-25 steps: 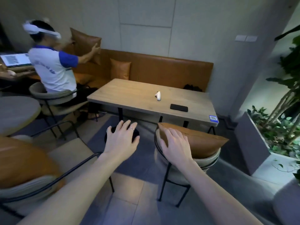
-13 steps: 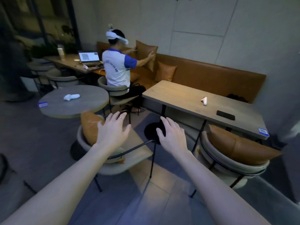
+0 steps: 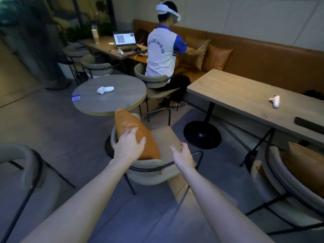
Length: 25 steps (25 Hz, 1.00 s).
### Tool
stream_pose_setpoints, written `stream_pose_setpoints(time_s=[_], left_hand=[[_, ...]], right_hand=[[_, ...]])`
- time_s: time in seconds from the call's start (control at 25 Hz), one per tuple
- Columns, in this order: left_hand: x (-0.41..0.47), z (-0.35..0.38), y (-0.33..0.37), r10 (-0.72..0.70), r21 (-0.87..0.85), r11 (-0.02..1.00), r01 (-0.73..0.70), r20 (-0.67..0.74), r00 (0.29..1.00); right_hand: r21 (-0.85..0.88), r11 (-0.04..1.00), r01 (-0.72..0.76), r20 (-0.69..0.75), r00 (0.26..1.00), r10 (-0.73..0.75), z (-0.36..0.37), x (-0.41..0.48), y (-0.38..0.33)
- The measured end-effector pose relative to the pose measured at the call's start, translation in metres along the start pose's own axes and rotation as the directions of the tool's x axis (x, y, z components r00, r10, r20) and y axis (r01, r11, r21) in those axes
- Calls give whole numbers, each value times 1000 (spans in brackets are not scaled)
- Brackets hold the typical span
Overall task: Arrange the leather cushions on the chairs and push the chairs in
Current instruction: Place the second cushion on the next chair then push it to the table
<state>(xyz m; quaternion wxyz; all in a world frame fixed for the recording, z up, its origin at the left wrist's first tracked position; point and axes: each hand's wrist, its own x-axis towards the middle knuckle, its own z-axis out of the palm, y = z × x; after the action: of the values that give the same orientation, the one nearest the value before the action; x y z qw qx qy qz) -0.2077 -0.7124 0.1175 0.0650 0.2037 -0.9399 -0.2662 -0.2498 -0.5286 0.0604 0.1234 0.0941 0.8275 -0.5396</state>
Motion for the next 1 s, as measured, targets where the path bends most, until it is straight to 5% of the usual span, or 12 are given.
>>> stream_pose_setpoints(time_s=[0.12, 0.44, 0.56, 0.68, 0.84, 1.0], left_hand=[[51, 26, -26, -97, -9, 995, 98, 47, 994], [125, 77, -92, -338, -138, 923, 359, 154, 928], [150, 88, -111, -424, -318, 820, 476, 222, 878], [178, 97, -135, -494, -454, 668, 590, 321, 808], [211, 99, -164, -447, -468, 586, 662, 494, 746], [251, 95, -184, -436, -397, 573, 717, 592, 677]], right_hand=[[118, 969, -219, 64, 975, 213, 36, 45, 15], [212, 859, -466, 51, 883, 466, 104, 101, 60], [369, 703, -608, 58, 770, 636, 129, 116, 76], [429, 505, -749, 214, 628, 748, 156, 121, 78], [519, 427, -741, 243, 606, 757, 198, 128, 78], [555, 514, -654, -2, 617, 787, 228, 137, 82]])
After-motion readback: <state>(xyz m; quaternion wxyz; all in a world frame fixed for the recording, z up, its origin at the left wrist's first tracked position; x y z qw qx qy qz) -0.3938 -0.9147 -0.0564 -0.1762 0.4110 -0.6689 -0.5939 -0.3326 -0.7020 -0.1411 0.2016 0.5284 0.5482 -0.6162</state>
